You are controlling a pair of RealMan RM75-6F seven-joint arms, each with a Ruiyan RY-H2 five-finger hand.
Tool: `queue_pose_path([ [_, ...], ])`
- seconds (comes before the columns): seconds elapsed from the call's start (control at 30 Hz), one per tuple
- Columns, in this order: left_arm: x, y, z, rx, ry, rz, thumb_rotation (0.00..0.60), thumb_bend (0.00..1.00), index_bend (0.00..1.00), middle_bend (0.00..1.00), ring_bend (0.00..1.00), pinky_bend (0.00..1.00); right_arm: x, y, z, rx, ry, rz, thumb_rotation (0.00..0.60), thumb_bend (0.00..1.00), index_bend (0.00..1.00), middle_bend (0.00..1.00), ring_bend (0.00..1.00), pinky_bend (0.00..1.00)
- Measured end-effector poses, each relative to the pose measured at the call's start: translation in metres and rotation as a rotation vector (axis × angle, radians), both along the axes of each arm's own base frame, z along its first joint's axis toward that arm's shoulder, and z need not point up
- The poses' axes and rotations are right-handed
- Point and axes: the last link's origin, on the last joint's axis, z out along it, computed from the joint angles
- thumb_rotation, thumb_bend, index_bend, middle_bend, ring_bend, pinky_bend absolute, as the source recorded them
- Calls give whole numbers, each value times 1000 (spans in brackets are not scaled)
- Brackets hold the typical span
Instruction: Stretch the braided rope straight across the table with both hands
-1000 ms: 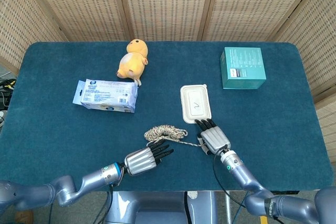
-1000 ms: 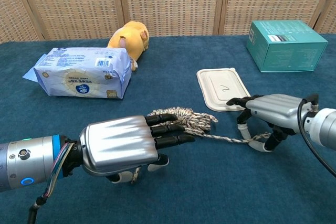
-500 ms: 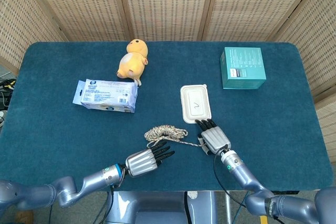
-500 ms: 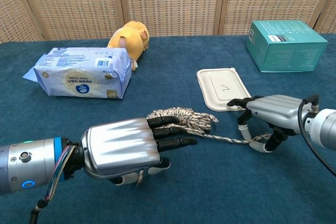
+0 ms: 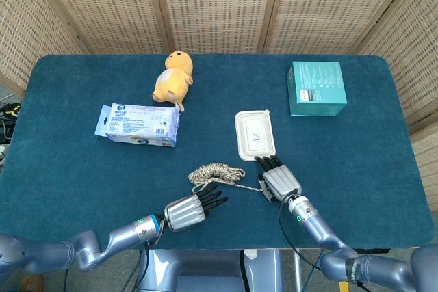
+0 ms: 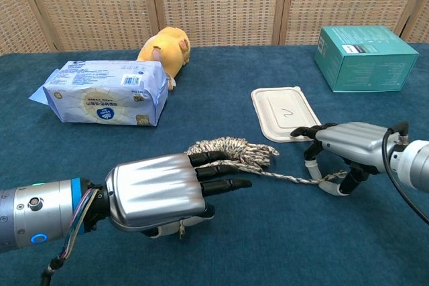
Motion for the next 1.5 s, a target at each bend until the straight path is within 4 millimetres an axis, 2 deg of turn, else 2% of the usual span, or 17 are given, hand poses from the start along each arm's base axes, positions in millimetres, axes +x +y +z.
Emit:
queue_pose_path([
  [0.23, -1, 0, -1, 1, 6, 3, 600, 386, 613, 0, 0, 0, -1, 0, -1, 2, 3, -1, 600, 445, 658, 0, 0, 0],
  [0.63, -1, 1, -2, 5, 9, 13, 600, 611, 637, 0, 0, 0, -3, 1, -1, 1, 7, -2, 600, 446, 662, 0, 0, 0],
  [1.07, -5, 6, 9, 35, 2, 28, 600, 641, 654, 0, 0, 0, -3, -1, 3, -18, 22, 24, 600, 445, 664, 0, 0, 0],
  [1.17, -10, 11, 18, 55, -1, 40, 600, 660, 660, 0, 0, 0, -2, -3, 6, -34, 29, 40, 600, 447, 665, 0, 0, 0],
  [1.27, -24, 22, 38, 101, -12, 80, 600, 664, 663, 0, 0, 0, -4, -9, 15, -71, 49, 61, 600, 447, 666, 0, 0, 0],
  [1.5, -72, 45, 88, 215, -39, 221, 600, 664, 665, 0, 0, 0, -8, -25, 38, -160, 118, 103, 600, 449, 669, 0, 0, 0],
])
